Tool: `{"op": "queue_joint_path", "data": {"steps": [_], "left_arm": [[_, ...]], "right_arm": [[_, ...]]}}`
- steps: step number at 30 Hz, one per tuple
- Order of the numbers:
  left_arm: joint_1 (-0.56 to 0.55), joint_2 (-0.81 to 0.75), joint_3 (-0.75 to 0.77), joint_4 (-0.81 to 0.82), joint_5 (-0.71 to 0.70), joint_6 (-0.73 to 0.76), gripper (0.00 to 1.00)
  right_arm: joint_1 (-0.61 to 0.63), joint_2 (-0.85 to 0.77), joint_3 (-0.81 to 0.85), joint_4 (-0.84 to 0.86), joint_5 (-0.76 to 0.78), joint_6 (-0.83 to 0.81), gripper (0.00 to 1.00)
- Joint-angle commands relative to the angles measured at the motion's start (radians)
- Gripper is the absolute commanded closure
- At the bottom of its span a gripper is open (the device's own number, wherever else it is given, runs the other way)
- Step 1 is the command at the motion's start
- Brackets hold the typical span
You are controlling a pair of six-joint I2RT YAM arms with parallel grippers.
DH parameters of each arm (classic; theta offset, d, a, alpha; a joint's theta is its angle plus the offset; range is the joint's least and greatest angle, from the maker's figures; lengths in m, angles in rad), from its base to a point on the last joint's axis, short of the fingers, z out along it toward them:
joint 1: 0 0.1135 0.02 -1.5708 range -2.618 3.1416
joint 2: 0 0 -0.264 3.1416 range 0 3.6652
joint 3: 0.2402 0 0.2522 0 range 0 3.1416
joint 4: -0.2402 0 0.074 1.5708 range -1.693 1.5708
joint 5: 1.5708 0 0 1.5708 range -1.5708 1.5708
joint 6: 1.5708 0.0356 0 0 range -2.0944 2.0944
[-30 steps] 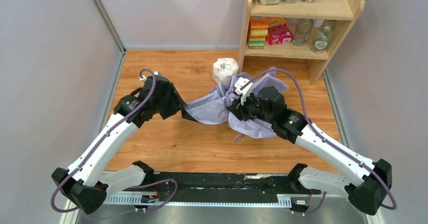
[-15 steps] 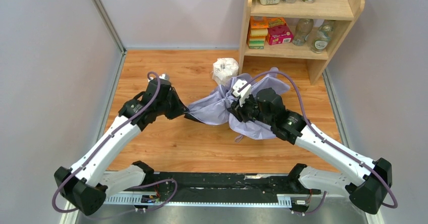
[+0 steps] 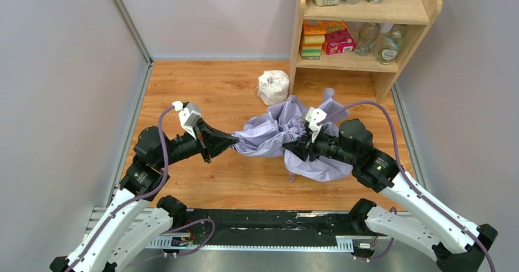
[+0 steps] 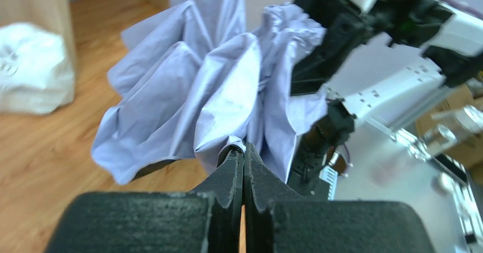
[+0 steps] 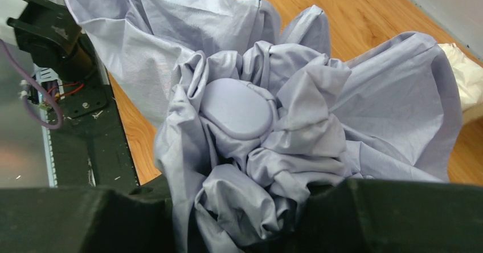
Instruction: Put away the umbrella
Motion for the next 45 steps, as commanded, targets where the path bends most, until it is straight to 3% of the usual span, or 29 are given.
{"op": "queue_joint_path", "data": {"steps": [1, 11, 13, 18, 22, 24, 26, 30, 33, 38, 45], "left_arm": [[0.000, 0.001, 0.084, 0.050, 0.227, 0.115, 1.00], [0.002, -0.072, 0.134, -0.119, 0.094, 0.191, 1.00], [0.002, -0.091, 0.142, -0.150, 0.025, 0.201, 0.90], [0.000, -0.098, 0.197, -0.297, -0.274, 0.192, 0.85], [0.000, -0.101, 0.237, -0.314, -0.331, 0.129, 0.80], [0.002, -0.089, 0.271, -0.317, -0.305, 0.057, 0.70], [0.000, -0.040, 0.335, -0.378, -0.290, -0.030, 0.57], [0.000, 0.125, 0.519, -0.659, -0.345, -0.173, 0.43], [0.000, 0.214, 0.588, -0.823, -0.347, -0.268, 0.43], [0.002, 0.336, 0.593, -0.859, -0.372, -0.377, 0.49], [0.022, 0.553, 0.717, -0.978, -0.414, -0.451, 0.44]], "right_arm": [[-0.017, -0.074, -0.030, 0.097, -0.079, 0.024, 1.00], [-0.046, -0.292, -0.153, 0.269, -0.120, 0.196, 1.00], [-0.046, -0.327, -0.148, 0.253, -0.125, 0.215, 1.00], [-0.048, -0.410, -0.150, 0.221, -0.110, 0.241, 1.00], [-0.048, -0.417, -0.119, 0.152, -0.068, 0.198, 1.00], [-0.048, -0.406, -0.104, 0.129, -0.048, 0.178, 1.00], [-0.048, -0.371, -0.081, 0.100, -0.001, 0.164, 1.00], [-0.048, -0.300, -0.061, 0.086, 0.156, 0.137, 1.00], [-0.046, -0.221, -0.050, 0.124, 0.176, 0.089, 1.00], [-0.043, -0.133, -0.020, 0.173, 0.220, 0.003, 1.00], [-0.026, -0.078, 0.017, 0.158, 0.266, -0.071, 1.00]]}}
